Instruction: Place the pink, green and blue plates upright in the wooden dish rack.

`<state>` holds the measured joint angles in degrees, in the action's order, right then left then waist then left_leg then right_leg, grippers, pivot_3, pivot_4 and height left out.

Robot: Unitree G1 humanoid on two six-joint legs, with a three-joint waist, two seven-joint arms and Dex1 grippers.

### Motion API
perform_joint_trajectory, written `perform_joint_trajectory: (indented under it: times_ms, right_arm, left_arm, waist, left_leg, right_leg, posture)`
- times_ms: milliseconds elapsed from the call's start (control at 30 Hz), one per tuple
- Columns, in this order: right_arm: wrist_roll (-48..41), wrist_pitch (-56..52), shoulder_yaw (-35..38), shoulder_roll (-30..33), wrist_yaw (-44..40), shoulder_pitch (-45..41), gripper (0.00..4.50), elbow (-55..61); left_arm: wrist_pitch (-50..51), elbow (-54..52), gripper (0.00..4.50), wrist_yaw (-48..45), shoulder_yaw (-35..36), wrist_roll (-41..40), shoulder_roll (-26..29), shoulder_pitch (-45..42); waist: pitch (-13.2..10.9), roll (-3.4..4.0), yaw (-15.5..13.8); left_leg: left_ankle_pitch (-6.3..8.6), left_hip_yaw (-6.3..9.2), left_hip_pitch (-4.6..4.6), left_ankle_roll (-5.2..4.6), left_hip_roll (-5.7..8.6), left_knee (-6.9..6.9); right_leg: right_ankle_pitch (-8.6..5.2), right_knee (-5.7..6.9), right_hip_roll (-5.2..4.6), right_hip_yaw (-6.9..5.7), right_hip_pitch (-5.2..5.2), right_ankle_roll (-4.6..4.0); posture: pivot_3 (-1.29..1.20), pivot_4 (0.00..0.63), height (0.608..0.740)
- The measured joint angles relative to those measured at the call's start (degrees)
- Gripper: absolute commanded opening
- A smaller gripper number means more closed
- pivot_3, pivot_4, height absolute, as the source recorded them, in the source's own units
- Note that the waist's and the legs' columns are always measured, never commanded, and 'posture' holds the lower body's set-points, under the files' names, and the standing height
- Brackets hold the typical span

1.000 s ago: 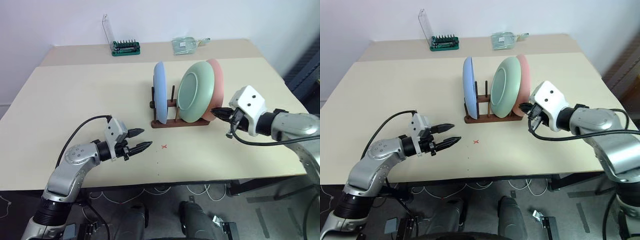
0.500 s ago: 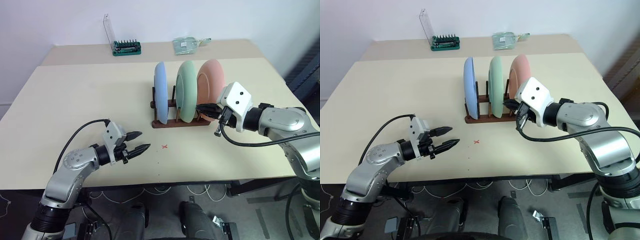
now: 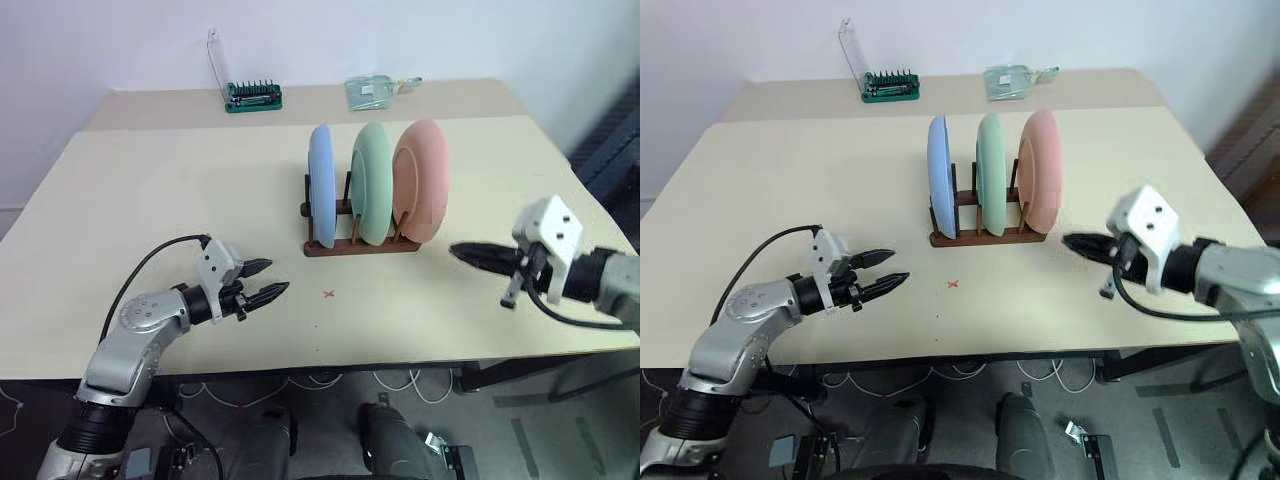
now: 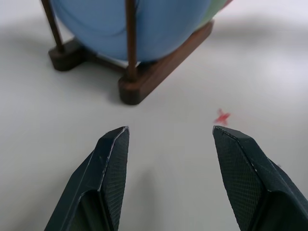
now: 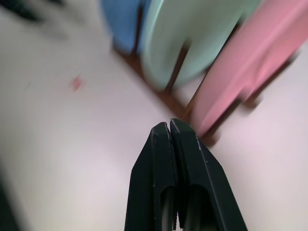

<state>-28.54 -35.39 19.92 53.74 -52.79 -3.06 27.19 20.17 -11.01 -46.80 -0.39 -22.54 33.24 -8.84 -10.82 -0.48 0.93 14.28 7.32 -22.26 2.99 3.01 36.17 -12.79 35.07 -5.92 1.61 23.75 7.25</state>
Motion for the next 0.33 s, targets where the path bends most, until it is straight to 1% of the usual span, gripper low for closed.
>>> perform_joint_trajectory:
  times_ms: [100, 167, 333]
  right_arm:
    - [4.5, 5.7, 0.2, -3.9, 3.6, 1.7, 0.05, -7.6]
    - [5.5, 7.6, 0.1, -6.0, 4.9, 1.8, 0.05, -10.7]
    - [8.4, 12.4, -1.8, -7.8, 5.9, 2.8, 0.05, -14.6]
  left_arm:
    - [-3.1, 5.2, 2.84, 0.4, 2.2, 1.3, 1.0, 0.1]
    - [-4.7, 8.0, 2.84, 0.9, 3.8, 2.4, 1.5, 0.0]
    - [-6.8, 12.3, 2.84, 0.9, 6.1, 3.4, 2.4, 0.3]
  waist:
    - [0.0, -0.06, 0.0]
    - [0.0, -0.02, -0.1]
    - [0.0, -0.03, -0.3]
  left_leg:
    - [0.0, 0.0, 0.11, 0.0, -0.03, -0.02]
    - [0.0, 0.0, 0.09, 0.0, -0.02, -0.03]
    - [0.0, 0.02, 0.06, 0.0, 0.01, -0.01]
  right_leg:
    - [-0.03, 0.0, 0.03, -0.01, -0.08, -0.06]
    - [-0.02, -0.01, 0.02, 0.0, -0.07, -0.03]
    - [0.05, -0.02, 0.0, 0.0, -0.07, 0.09]
  posture:
    - [0.0, 0.15, 0.74]
    - [0.0, 0.15, 0.74]
    - [0.0, 0.15, 0.74]
